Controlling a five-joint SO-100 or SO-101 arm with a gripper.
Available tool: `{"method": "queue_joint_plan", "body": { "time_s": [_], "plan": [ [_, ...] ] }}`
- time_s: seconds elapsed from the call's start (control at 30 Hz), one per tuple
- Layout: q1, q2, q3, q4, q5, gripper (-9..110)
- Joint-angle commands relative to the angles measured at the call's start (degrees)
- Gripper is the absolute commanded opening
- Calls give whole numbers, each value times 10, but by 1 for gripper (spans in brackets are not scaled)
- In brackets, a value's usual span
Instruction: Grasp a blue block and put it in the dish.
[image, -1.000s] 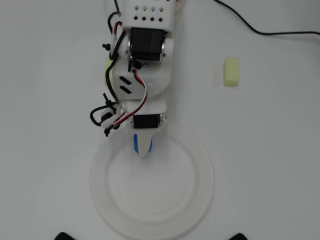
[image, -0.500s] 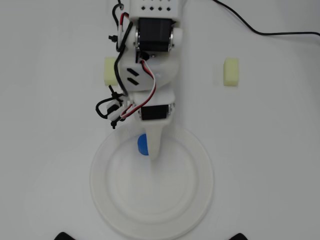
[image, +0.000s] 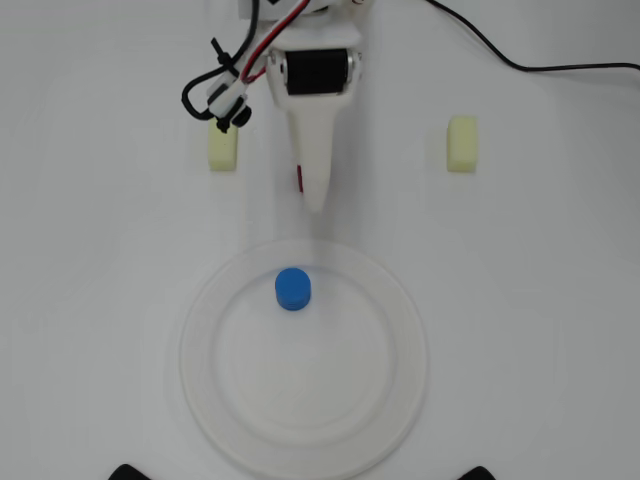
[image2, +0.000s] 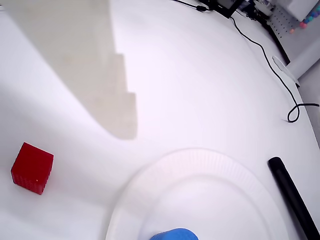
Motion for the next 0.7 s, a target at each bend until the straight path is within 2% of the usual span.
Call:
{"method": "queue_joint_plan", "body": {
  "time_s": [0.0, 0.37, 0.67],
  "plan": [
    [-3, 127, 101, -7, 2, 34],
    [18, 512, 420, -24, 24, 35],
    [26, 678, 573, 4, 24, 33]
  ]
}}
